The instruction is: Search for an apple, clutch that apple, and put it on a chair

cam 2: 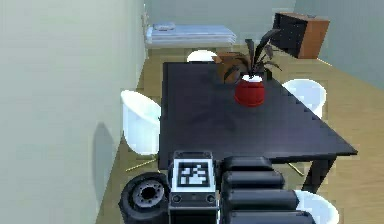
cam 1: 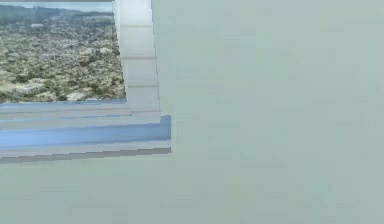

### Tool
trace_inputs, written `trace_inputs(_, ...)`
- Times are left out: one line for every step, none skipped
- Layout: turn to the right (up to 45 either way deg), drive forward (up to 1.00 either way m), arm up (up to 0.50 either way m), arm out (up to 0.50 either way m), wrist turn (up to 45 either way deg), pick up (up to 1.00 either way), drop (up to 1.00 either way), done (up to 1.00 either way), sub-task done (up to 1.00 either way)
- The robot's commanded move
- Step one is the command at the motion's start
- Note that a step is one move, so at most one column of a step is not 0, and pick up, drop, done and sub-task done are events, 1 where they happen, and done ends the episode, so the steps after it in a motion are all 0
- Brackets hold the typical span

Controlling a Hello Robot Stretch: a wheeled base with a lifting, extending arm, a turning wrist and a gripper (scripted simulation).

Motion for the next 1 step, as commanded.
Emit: trace_inputs(18.0,0.00,0.00,0.00,0.0,0.00,0.00,0.00,0.00)
